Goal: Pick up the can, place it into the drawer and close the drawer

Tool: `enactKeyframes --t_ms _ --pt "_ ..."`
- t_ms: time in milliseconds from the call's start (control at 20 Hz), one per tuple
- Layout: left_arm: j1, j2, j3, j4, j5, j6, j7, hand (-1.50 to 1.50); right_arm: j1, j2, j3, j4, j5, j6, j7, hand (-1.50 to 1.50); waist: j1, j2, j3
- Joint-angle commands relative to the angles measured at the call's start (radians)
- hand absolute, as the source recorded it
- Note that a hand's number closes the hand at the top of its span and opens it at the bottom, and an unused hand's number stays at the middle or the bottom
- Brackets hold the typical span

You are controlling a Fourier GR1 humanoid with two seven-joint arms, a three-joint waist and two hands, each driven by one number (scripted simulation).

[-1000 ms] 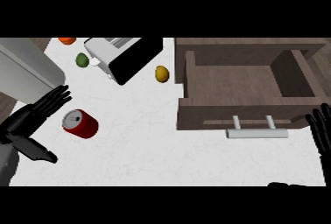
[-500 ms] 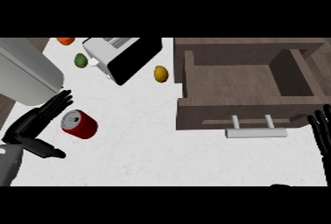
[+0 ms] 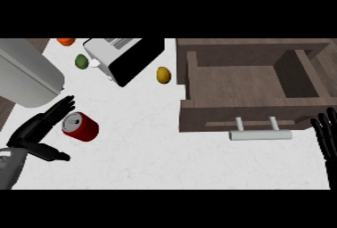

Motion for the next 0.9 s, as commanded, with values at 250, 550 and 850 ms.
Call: enactKeyframes --t_ms 250,550,850 --pt "-0.125 -0.001 -0.017 0.183 -0.019 -0.083 -0.123 -1.5 -0.031 0.012 0.025 -0.021 0.016 -0.013 0.038 -1.5 -0.01 0.005 -0.002" --pt "-0.09 -0.012 -0.042 0.223 -0.034 -0.07 -0.203 -1.5 0.032 -0.009 -0.016 -0.055 -0.032 0.027 0.028 -1.5 -0.013 0.003 -0.001" --pt "-0.155 -0.035 -0.039 0.265 -0.026 -0.052 -0.168 -1.5 0.049 0.008 -0.022 0.009 -0.022 0.043 -0.067 -1.5 -0.01 0.002 0.0"
